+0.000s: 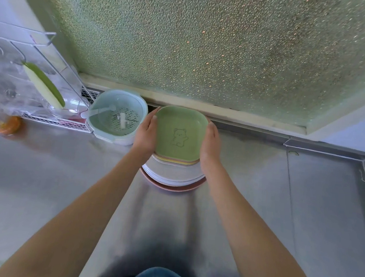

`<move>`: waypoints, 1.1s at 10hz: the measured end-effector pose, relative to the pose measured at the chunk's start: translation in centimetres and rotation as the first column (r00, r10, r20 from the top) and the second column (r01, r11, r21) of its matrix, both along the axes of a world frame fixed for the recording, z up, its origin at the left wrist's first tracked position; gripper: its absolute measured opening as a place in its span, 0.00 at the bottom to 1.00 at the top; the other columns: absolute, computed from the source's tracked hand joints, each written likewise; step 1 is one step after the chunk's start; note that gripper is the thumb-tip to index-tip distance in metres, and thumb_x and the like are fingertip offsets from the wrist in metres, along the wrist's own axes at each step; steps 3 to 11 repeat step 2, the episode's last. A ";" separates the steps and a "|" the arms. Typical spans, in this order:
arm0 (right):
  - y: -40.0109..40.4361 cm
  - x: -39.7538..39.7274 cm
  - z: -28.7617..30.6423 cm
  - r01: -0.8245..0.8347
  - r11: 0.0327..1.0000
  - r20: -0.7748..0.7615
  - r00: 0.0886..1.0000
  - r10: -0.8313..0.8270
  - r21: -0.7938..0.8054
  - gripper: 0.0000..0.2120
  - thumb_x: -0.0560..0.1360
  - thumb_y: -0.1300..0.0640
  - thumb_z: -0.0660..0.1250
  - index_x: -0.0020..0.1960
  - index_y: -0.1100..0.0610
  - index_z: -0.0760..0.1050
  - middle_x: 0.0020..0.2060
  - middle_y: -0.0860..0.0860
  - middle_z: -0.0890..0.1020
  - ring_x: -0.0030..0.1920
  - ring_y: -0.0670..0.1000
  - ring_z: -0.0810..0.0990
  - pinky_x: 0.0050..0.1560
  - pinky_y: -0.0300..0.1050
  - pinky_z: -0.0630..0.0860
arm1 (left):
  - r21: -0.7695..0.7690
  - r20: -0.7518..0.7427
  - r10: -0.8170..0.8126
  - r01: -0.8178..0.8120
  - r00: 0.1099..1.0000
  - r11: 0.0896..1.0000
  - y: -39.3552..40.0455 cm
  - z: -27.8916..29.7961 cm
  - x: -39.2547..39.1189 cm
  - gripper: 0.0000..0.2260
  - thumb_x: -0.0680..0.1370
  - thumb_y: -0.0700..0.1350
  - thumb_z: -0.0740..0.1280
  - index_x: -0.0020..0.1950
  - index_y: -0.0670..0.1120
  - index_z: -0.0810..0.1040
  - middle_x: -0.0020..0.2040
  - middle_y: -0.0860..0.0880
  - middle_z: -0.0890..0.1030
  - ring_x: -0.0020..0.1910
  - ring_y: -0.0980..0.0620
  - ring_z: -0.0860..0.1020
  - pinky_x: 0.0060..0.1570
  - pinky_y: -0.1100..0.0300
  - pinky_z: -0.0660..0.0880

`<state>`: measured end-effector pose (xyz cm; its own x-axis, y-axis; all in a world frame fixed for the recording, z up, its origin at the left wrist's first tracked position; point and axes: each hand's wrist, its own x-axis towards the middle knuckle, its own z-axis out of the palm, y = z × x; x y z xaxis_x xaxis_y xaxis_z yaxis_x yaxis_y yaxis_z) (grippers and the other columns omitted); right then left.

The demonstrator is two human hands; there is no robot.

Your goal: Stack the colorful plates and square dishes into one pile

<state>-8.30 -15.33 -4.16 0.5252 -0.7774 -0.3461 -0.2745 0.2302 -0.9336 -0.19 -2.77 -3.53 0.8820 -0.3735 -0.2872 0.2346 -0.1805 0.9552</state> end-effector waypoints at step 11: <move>-0.8 0.1 0.9 0.008 0.981 0.074 0.997 -0.022 0.193 0.17 0.80 0.49 0.52 0.58 0.51 0.78 0.56 0.49 0.81 0.59 0.51 0.78 0.63 0.49 0.73 | 0.066 0.013 0.001 -0.001 1.000 0.998 0.4 0.9 0.2 0.18 0.81 0.49 0.52 0.71 0.52 0.68 0.69 0.51 0.71 0.67 0.53 0.69 0.65 0.61 0.64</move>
